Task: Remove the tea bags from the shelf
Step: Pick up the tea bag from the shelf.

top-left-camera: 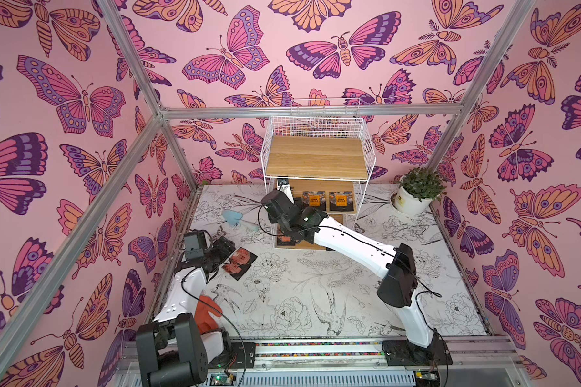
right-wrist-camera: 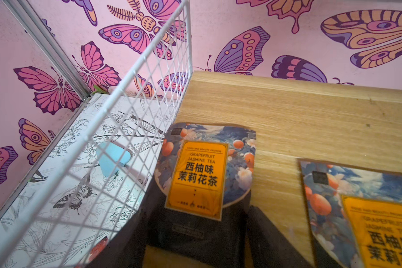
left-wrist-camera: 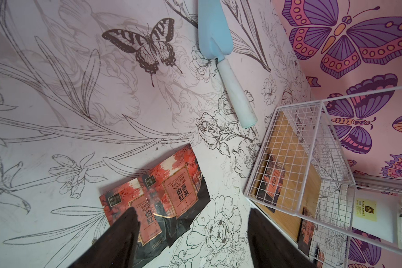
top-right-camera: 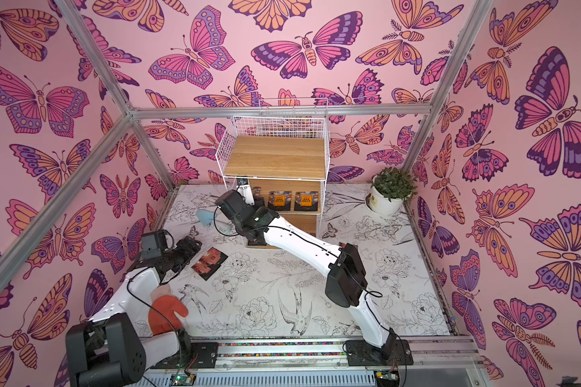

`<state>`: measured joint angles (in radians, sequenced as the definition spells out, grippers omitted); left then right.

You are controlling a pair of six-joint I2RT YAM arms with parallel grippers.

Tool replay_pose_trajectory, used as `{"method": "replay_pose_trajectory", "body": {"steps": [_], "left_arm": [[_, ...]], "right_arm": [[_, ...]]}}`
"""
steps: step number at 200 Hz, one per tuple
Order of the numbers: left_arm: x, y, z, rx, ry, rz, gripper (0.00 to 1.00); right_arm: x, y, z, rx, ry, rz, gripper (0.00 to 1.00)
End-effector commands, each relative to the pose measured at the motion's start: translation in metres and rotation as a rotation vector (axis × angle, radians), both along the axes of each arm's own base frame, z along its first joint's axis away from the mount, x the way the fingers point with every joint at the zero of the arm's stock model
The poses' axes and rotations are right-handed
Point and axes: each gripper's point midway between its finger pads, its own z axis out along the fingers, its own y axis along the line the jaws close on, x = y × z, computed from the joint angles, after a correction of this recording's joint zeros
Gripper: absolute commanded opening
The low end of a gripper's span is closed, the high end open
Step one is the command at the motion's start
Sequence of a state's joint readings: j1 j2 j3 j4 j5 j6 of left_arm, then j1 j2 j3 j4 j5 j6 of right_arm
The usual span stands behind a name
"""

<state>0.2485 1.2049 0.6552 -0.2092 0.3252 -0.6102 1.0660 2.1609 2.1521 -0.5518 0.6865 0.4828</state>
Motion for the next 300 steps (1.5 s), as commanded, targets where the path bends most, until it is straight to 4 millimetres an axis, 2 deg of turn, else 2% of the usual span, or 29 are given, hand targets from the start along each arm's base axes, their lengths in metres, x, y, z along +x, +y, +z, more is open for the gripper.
{"method": "replay_pose_trajectory", "body": {"steps": [1, 35, 64, 87, 108, 116, 135, 191, 300], "left_arm": [[-0.002, 0.0, 0.002, 0.007, -0.014, -0.011, 0.77], [-0.002, 0.001, 0.002, 0.014, -0.015, -0.011, 0.77], [-0.003, 0.001, 0.003, 0.016, -0.017, -0.011, 0.77], [-0.003, 0.001, 0.004, 0.02, -0.021, -0.009, 0.77], [-0.003, 0.002, 0.004, 0.019, -0.021, -0.008, 0.77], [-0.003, 0.002, 0.004, 0.02, -0.021, -0.009, 0.77], [-0.003, 0.002, 0.004, 0.019, -0.022, -0.008, 0.77], [-0.002, 0.002, 0.005, 0.017, -0.024, -0.009, 0.76], [-0.003, -0.002, 0.009, 0.009, -0.038, -0.023, 0.76]], "right_arm": [[-0.026, -0.006, -0.111, -0.249, 0.224, 0.063, 0.69], [-0.029, -0.008, -0.114, -0.258, 0.235, 0.072, 0.62], [-0.03, -0.004, -0.114, -0.247, 0.241, 0.089, 0.47], [-0.031, -0.003, -0.11, -0.238, 0.239, 0.101, 0.31], [-0.029, -0.004, -0.1, -0.224, 0.223, 0.107, 0.06], [-0.029, -0.004, -0.095, -0.215, 0.217, 0.107, 0.0], [-0.028, -0.007, -0.085, -0.203, 0.205, 0.109, 0.0], [-0.037, -0.022, -0.038, -0.128, 0.16, 0.125, 0.0], [-0.053, -0.039, -0.014, -0.068, 0.161, 0.139, 0.0]]}}
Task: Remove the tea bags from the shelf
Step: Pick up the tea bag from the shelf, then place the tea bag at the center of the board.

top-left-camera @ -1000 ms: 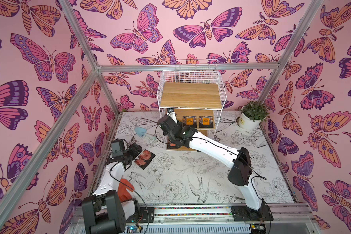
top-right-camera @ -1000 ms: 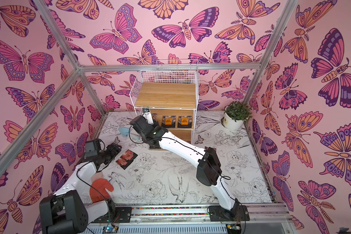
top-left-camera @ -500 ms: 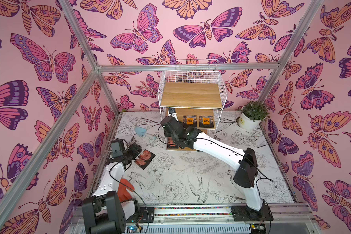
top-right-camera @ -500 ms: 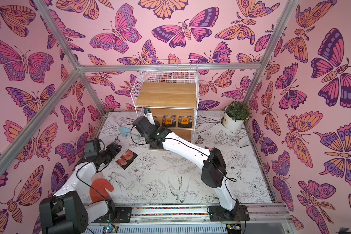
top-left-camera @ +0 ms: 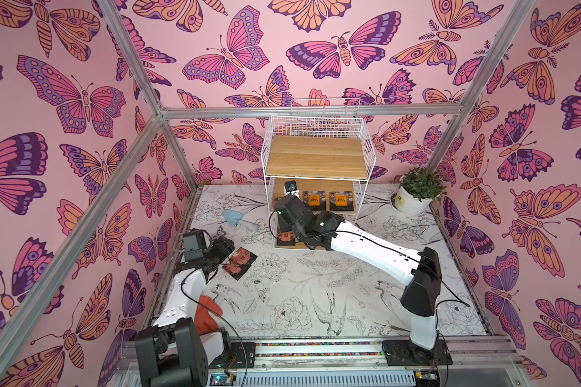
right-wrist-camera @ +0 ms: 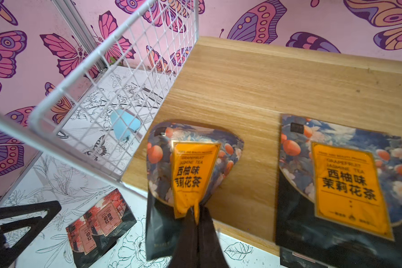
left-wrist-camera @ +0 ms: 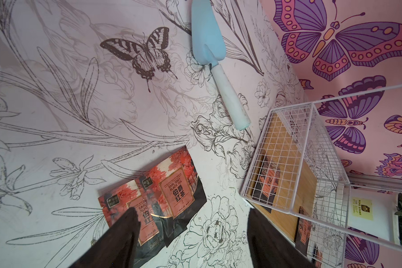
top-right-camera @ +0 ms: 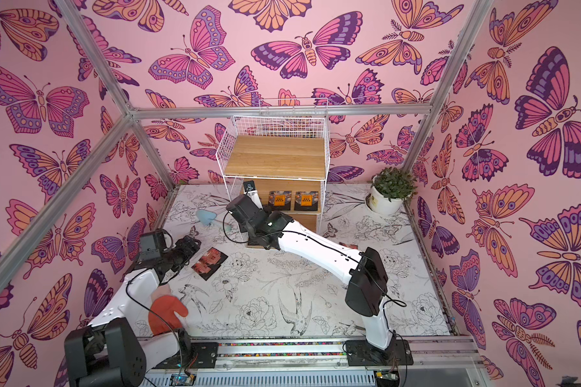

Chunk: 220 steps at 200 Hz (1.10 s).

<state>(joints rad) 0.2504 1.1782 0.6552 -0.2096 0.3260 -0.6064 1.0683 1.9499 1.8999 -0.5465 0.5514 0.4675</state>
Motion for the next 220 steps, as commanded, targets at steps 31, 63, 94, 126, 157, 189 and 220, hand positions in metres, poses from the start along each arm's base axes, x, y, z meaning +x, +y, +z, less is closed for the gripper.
{"method": "replay_pose_trajectory", "body": {"steps": [31, 63, 94, 126, 157, 189, 220], "left_arm": [[-0.003, -0.003, 0.002, 0.0, -0.017, -0.024, 0.76], [-0.003, -0.005, 0.005, -0.008, -0.022, -0.031, 0.76], [-0.005, -0.007, 0.015, -0.009, -0.038, -0.042, 0.76], [-0.01, -0.009, 0.024, 0.002, -0.045, -0.046, 0.76], [-0.014, -0.016, 0.027, 0.009, -0.037, -0.063, 0.75], [-0.015, -0.027, 0.033, 0.031, -0.033, -0.087, 0.75], [-0.013, -0.039, 0.037, 0.05, -0.028, -0.117, 0.75]], "right_arm": [[-0.022, -0.02, -0.003, -0.046, 0.064, 0.029, 0.0], [-0.032, -0.027, 0.009, -0.024, 0.059, 0.039, 0.0], [-0.049, -0.038, 0.029, -0.039, -0.016, 0.041, 0.0], [-0.062, -0.057, 0.045, -0.003, -0.034, 0.036, 0.0], [-0.076, -0.095, 0.046, -0.005, -0.026, -0.011, 0.0], [-0.082, -0.151, 0.02, -0.064, -0.016, -0.11, 0.0], [-0.089, -0.204, -0.022, -0.061, 0.057, -0.171, 0.0]]}}
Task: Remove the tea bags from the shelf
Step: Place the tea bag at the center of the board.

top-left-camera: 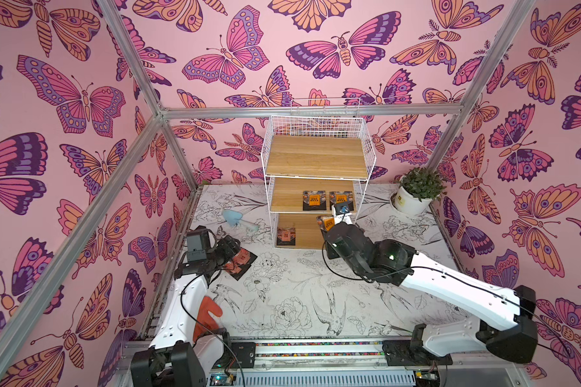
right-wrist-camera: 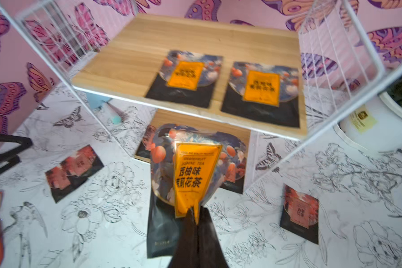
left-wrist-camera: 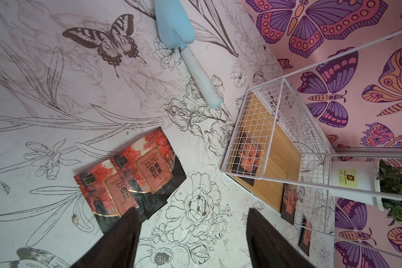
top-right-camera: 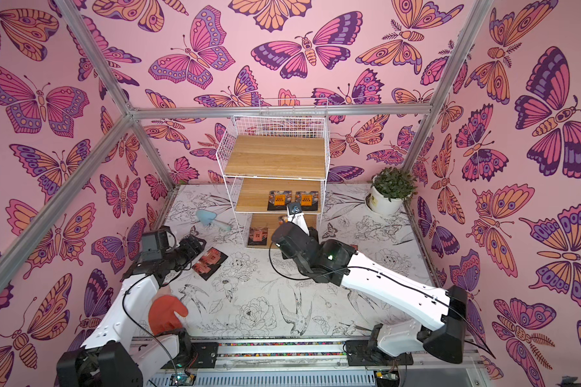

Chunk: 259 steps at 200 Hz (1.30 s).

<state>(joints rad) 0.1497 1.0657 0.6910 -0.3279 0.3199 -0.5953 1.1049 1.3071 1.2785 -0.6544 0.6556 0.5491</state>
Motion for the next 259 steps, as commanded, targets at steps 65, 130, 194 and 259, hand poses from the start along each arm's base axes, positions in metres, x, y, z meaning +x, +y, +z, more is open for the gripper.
{"method": "replay_pose_trajectory", "body": {"steps": [65, 130, 194, 259], "left_arm": [[0.005, -0.024, 0.014, 0.071, 0.005, -0.057, 0.75], [0.005, -0.045, 0.015, 0.134, 0.03, -0.109, 0.75], [-0.007, -0.058, 0.027, 0.194, 0.038, -0.138, 0.75], [-0.016, -0.071, 0.05, 0.251, 0.019, -0.166, 0.75]], "right_arm": [[-0.004, -0.162, -0.104, -0.01, 0.237, -0.385, 0.0], [0.042, -0.201, -0.151, -0.005, 0.338, -0.493, 0.0], [0.06, -0.215, -0.204, 0.023, 0.492, -0.522, 0.0], [0.047, -0.223, -0.223, 0.021, 0.56, -0.545, 0.38]]}}
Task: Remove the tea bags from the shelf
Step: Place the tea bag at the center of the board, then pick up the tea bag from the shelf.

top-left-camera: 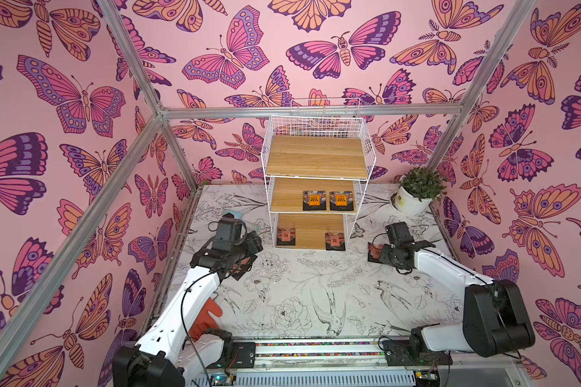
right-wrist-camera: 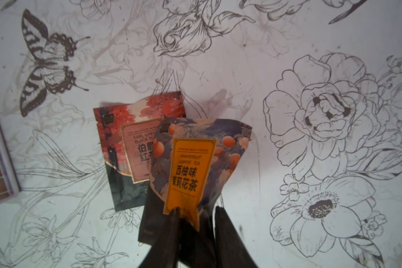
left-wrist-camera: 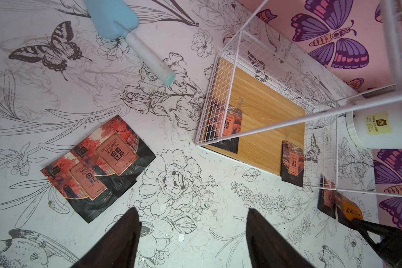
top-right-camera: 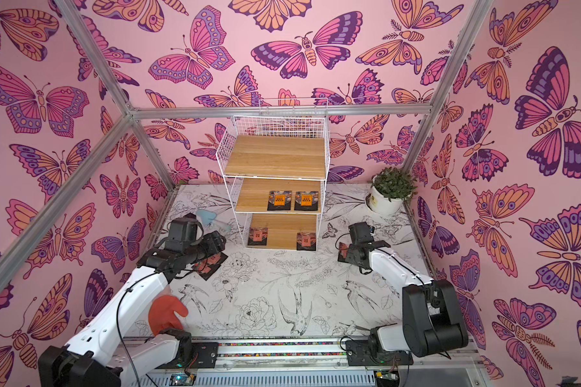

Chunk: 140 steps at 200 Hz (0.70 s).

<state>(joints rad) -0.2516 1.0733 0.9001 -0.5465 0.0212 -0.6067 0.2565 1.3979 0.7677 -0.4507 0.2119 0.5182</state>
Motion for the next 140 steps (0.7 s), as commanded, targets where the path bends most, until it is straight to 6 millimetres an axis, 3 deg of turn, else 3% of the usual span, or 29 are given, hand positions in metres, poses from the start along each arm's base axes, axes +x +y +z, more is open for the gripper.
{"method": "replay_pose_trajectory", "body": {"steps": [1, 41, 100, 140], "left_arm": [[-0.007, 0.003, 0.008, 0.046, 0.004, 0.016, 0.75], [-0.009, -0.009, 0.02, 0.079, -0.006, -0.007, 0.75], [-0.005, -0.053, 0.053, 0.155, -0.058, -0.099, 0.74], [-0.003, -0.093, 0.074, 0.231, -0.114, -0.16, 0.73]], "right_arm": [[-0.005, 0.0, -0.003, 0.008, 0.017, 0.004, 0.39], [-0.012, -0.002, 0.008, 0.008, 0.011, 0.003, 0.58], [-0.006, 0.0, 0.077, 0.052, -0.171, 0.022, 0.72], [0.005, 0.006, 0.101, 0.089, -0.245, 0.03, 0.82]]}}
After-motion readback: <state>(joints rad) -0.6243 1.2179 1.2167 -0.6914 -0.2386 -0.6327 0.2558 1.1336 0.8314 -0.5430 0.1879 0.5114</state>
